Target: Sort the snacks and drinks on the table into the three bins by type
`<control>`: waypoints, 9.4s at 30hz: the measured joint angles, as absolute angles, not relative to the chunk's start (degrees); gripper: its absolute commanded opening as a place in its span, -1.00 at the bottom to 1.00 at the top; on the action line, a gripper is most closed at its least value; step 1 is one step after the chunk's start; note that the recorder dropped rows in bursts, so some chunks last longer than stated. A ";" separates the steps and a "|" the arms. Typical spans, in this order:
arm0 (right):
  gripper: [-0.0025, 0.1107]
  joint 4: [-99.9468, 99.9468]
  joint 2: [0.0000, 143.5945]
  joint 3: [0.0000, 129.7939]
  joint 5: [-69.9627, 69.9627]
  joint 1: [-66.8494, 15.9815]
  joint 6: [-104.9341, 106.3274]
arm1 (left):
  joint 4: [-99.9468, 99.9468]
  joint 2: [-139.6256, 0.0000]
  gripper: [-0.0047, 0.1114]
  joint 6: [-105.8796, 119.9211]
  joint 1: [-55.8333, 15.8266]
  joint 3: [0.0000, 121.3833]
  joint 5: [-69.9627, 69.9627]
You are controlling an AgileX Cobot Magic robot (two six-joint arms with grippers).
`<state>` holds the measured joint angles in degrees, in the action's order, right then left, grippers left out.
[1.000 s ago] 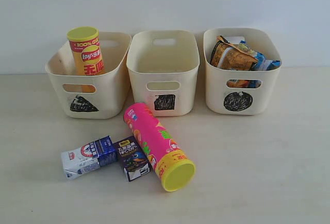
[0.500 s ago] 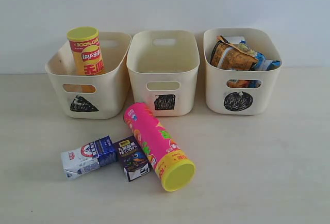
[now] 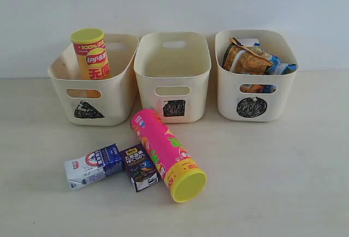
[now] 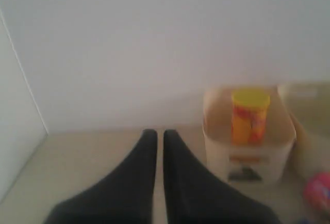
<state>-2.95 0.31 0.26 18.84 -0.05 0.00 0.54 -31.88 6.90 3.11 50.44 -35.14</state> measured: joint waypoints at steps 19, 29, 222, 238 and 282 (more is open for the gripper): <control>-0.96 -2.95 0.31 0.26 18.84 -0.05 0.00 | -30.88 -69.62 -0.85 46.27 -11.44 59.32 -66.02; -0.96 -2.95 0.31 0.26 18.84 -0.05 0.00 | -19.09 -87.84 0.10 47.80 -18.30 65.82 -61.59; -0.96 -2.95 0.31 0.26 18.93 -0.05 0.00 | -12.74 -117.87 -0.85 90.12 -40.34 92.29 -48.93; -0.96 -2.95 0.31 0.26 18.93 -0.05 0.00 | -17.86 -108.70 -0.85 86.18 -40.47 92.29 -47.15; -0.96 -2.95 0.31 0.26 18.93 -0.05 0.00 | 31.41 -90.40 -0.85 -22.02 -23.64 92.29 -40.50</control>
